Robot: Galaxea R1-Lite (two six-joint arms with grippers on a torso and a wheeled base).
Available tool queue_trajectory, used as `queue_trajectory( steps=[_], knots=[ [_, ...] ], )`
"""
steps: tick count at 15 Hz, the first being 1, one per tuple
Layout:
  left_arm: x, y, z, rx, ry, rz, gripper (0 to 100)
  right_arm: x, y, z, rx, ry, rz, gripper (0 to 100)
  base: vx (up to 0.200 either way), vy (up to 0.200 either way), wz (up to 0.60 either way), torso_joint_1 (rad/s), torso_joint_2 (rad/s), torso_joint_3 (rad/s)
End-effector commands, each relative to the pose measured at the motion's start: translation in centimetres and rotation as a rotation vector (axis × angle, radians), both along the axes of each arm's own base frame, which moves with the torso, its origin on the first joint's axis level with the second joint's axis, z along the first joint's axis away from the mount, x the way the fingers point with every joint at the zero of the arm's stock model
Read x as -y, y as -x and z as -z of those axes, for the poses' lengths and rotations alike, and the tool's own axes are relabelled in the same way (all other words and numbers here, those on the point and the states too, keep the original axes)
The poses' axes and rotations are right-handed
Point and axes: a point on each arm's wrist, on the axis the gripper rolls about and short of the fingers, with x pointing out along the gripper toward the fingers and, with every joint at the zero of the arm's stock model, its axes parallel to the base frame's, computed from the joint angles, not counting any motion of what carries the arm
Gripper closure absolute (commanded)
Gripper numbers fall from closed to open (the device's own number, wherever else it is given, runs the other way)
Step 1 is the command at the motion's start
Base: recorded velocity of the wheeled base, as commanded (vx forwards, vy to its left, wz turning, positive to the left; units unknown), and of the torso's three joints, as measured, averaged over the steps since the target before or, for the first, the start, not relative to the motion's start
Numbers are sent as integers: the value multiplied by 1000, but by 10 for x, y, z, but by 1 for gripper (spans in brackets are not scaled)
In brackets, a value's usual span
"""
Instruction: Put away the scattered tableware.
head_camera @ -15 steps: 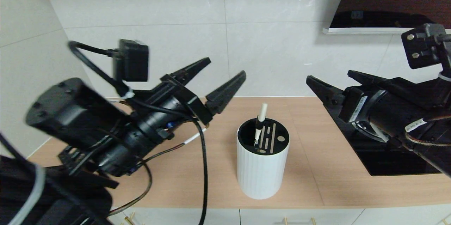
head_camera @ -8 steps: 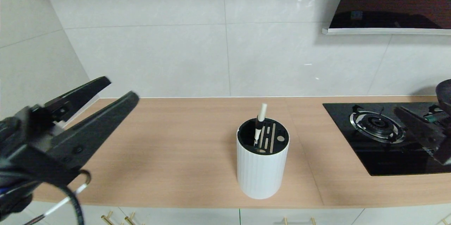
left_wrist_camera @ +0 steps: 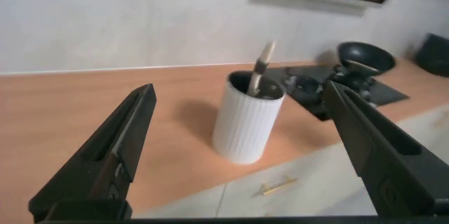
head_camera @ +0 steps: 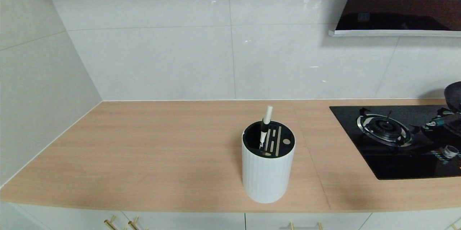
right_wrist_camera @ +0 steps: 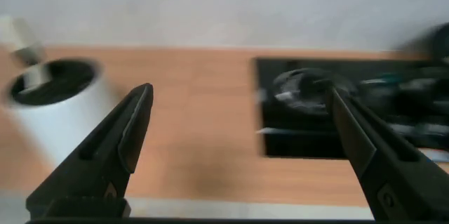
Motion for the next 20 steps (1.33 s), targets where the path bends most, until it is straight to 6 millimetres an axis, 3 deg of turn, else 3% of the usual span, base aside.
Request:
queue_trajectory(
  steps=[1, 5, 7, 9, 10, 13, 20],
  knots=[
    [-5, 32, 11, 131, 38, -123, 0, 6, 40, 12, 157, 8, 121, 0, 0, 0, 0, 0, 0, 0],
    [2, 32, 32, 154, -34, -306, 0, 4, 64, 37, 156, 14, 186, 0, 0, 0, 0, 0, 0, 0],
    [3, 22, 61, 111, -69, -336, 0, 4, 59, 51, 121, -5, 181, 0, 0, 0, 0, 0, 0, 0],
    [1, 12, 86, -1, -101, -415, 0, 4, 51, 87, 17, 18, 158, 0, 0, 0, 0, 0, 0, 0],
    [0, 11, 98, -111, -133, -436, 0, 4, 51, 95, -69, 9, 150, 0, 0, 0, 0, 0, 0, 0],
    [1, 13, 96, -129, -141, -420, 0, 1, 50, 98, -88, -80, 16, 0, 0, 0, 0, 0, 0, 0],
    [1, 13, 96, -133, -105, -396, 0, 1, 50, 99, -97, -47, -2, 0, 0, 0, 0, 0, 0, 0]
  ],
)
